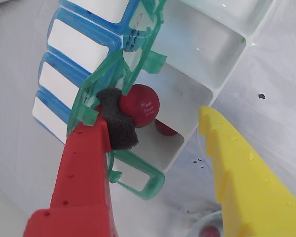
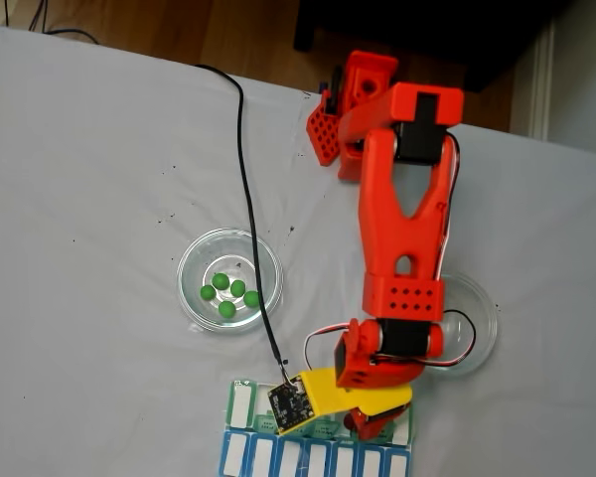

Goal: Sort medicines into box.

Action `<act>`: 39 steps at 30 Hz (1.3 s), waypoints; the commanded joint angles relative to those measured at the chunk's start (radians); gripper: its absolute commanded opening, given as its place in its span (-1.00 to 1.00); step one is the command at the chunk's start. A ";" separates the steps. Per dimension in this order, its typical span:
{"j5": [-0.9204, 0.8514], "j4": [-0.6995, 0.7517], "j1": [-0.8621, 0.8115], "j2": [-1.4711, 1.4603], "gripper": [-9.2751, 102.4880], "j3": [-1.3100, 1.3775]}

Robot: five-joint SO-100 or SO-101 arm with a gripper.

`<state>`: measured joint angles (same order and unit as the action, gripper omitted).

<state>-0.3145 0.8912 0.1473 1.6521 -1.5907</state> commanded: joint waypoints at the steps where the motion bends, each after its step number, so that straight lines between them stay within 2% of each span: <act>1: -0.009 0.002 0.006 0.110 -0.38 0.057; 6: -0.012 0.002 0.009 0.124 -0.36 0.044; 11: 0.014 0.008 0.015 0.140 -0.46 0.041; 12: 0.021 0.020 0.020 0.140 -0.51 0.046; 14: 0.046 0.054 0.031 0.137 -0.76 0.074; 15: 0.058 0.058 0.032 0.140 -0.82 0.078; 17: 0.074 0.078 0.037 0.167 -0.82 0.083; 22: 0.129 0.253 0.077 0.219 -0.82 0.147; 26: 0.126 0.311 0.130 0.255 -0.82 0.135; 29: 0.140 0.425 0.176 0.245 -0.82 0.178; 39: 0.152 0.545 0.302 0.253 -0.82 0.170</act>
<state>-0.1457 1.4281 0.4280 1.8423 -1.5033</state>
